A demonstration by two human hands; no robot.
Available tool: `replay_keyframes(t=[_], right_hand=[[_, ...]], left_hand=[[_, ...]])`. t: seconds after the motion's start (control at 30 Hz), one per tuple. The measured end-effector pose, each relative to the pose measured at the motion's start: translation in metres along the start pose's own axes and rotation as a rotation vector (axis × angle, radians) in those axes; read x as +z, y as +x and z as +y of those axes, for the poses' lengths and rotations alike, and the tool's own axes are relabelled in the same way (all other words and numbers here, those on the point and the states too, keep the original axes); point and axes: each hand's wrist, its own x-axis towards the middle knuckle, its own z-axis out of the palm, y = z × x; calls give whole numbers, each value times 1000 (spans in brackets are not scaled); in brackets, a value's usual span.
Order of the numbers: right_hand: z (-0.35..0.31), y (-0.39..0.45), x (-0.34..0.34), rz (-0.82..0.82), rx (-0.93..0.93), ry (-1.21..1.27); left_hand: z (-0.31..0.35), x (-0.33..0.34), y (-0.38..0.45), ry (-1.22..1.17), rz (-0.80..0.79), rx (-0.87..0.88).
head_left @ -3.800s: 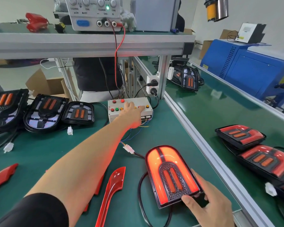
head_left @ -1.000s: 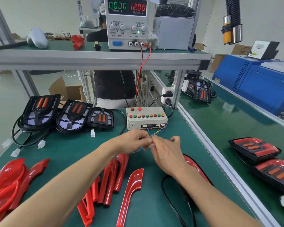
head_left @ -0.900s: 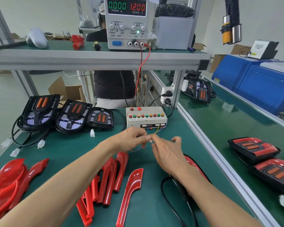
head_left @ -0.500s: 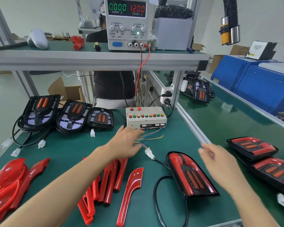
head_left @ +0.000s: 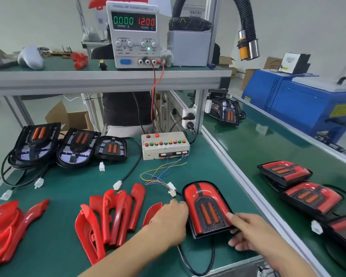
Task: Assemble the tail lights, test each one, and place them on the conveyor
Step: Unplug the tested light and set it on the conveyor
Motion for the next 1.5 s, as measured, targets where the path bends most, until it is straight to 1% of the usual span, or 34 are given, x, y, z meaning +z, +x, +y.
replay_keyframes(t=[0.1,0.2,0.23,0.27,0.33,0.37,0.4,0.43,0.47,0.53,0.63,0.73,0.77,0.9,1.0,1.1,1.17,1.27,1.33,1.43,1.5], right_hand=[[-5,-6,5,-44,-22,-16],[-4,-13,6,-64,-11,17],[-3,-16,7,-51,-14,20],[-2,-19,8,-39,-14,20],[0,-27,13,-31,-14,24],[2,-31,16,-30,-17,25],[5,-34,19,-33,-28,30],[8,-35,22,-37,-37,54],[12,-36,25,-39,-31,101],[19,-38,31,-34,-11,193],[25,-43,34,-48,-3,270],[24,-47,35,-177,43,437],[24,-47,36,-196,54,473],[23,-47,44,-119,80,592],[26,-49,44,-87,52,666],[29,-56,40,-84,-50,738],[29,-56,35,-14,-142,760],[20,-56,21,100,-264,845],[9,-54,9,154,-336,889],[-7,-37,-18,207,-376,986],[-22,-18,-45,253,-375,1031]], left_hand=[[6,-2,1,-237,-4,-101],[4,6,-2,-528,73,-214],[4,9,-3,-683,105,-253],[5,13,-2,-890,113,-290],[9,16,-4,-1359,24,-368],[11,17,-6,-1538,-44,-397],[14,18,-8,-1650,-92,-395],[17,19,-10,-1702,-104,-367],[20,22,-12,-1729,-90,-342],[28,27,-16,-1758,-12,-327],[35,34,-19,-1818,62,-289],[38,33,-23,-1862,52,-248],[39,33,-23,-1863,42,-244],[45,33,-21,-1782,59,-205],[50,31,-18,-1642,132,-157],[58,23,-11,-1562,186,-57],[65,15,-3,-1490,232,31],[77,3,17,-1346,346,110],[88,-7,30,-1291,346,163],[98,-27,41,-1284,356,212],[98,-34,40,-1319,416,180]])
